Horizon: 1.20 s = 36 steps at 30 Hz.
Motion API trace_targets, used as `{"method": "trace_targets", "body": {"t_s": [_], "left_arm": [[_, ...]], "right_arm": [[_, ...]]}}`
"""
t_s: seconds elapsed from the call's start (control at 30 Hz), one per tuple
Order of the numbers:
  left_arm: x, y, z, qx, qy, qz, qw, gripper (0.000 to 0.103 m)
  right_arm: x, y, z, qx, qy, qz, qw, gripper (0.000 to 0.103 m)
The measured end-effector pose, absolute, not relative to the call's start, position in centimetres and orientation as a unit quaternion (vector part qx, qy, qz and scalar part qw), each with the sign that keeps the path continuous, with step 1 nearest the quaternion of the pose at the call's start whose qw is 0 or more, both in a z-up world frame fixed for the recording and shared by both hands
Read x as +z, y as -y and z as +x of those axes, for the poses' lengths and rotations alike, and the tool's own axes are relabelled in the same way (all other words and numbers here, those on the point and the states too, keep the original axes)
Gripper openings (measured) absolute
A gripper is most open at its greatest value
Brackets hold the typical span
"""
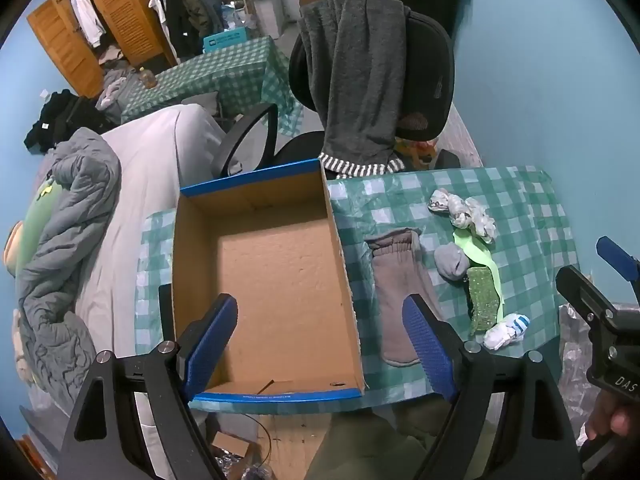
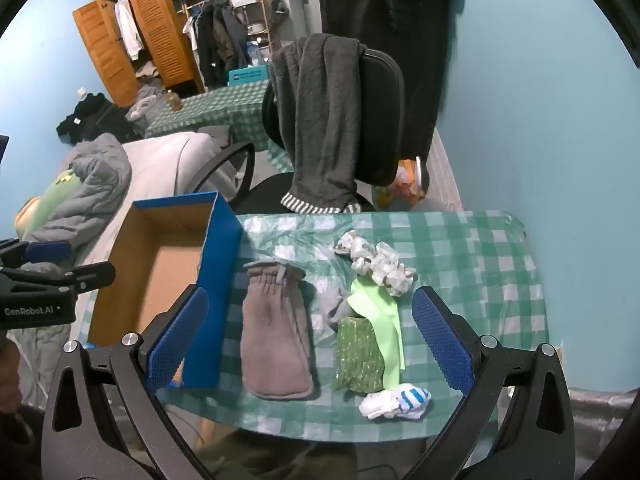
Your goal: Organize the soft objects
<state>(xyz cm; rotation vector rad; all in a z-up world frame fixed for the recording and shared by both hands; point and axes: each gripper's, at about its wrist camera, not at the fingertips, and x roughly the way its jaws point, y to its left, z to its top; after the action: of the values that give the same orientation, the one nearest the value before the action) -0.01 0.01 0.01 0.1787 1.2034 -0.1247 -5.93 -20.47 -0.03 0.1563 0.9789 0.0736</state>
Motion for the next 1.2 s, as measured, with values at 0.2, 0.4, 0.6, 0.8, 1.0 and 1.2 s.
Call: {"method": "trace_targets", "body": {"t_s": [0.2, 0.4, 0.6, 0.8, 1.0, 1.2], "left_arm": [[0.1, 0.0, 0.0, -0.057, -0.564, 0.084, 0.820, 0.086], [-0.1, 0.4, -0.6, -0.061, -0.567, 0.086, 0.817, 0.086], [-0.4, 0.3, -0.6, -0.058, -0.566, 0.082, 0.818, 0.086], [-0.2, 0.2, -0.5, -0.055, -0.569, 0.081, 0.817, 0.086], [-0.2, 0.1, -0.5, -0.054, -0.569, 0.083, 0.817, 0.086], [-0.2, 0.1, -0.6, -0.054, -0.569, 0.083, 0.817, 0.086]], "right_arm": [[-0.1, 20.5, -6.2, 0.035, -0.470, 0.074, 0.879, 0.101], [-0.1, 20.7, -6.6, 0.034, -0.471, 0.073, 0.878, 0.101], [-0.1, 20.7, -6.6, 0.035, -0.471, 0.073, 0.878, 0.101], [-0.1, 20.8, -6.5, 0.035, -0.471, 0.073, 0.879, 0.101], [-0.2, 20.8, -6.7, 0.034, -0.472, 0.073, 0.878, 0.101], [-0.2, 21.0, -6.4, 0.035, -0.472, 0.073, 0.878, 0.101]]}}
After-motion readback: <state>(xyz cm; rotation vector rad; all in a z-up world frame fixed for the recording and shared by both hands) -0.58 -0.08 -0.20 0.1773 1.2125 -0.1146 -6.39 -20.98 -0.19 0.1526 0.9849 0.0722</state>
